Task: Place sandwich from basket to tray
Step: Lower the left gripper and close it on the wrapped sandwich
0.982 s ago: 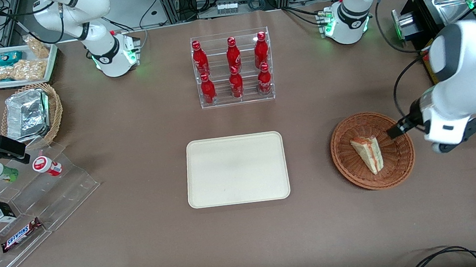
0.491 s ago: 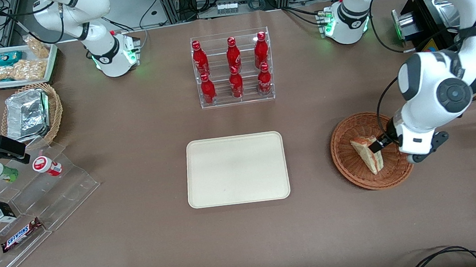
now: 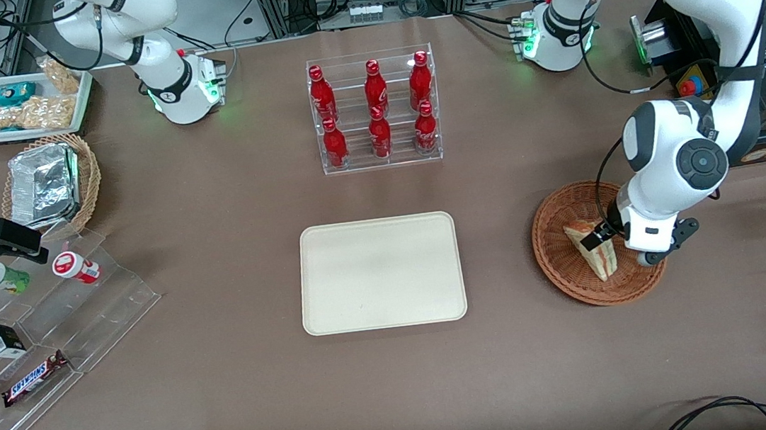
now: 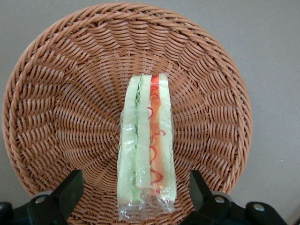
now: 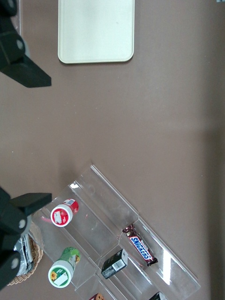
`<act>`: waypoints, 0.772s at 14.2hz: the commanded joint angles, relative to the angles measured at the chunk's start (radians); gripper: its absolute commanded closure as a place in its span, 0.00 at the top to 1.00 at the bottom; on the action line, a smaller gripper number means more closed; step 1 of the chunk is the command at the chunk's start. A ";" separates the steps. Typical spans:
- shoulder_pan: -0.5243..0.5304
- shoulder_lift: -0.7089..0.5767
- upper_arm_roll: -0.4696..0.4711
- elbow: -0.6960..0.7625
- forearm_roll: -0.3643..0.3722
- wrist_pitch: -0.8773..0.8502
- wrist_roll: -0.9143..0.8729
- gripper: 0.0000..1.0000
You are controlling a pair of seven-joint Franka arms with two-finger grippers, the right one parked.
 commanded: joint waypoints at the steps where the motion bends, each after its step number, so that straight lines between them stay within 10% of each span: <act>1: -0.007 0.035 0.001 -0.007 0.007 0.041 -0.013 1.00; 5: -0.035 0.058 0.003 -0.032 0.009 0.044 -0.008 0.98; 8: -0.035 0.063 0.004 -0.024 0.009 0.042 -0.007 0.40; 11: -0.035 0.063 0.003 -0.014 0.011 0.039 -0.005 0.16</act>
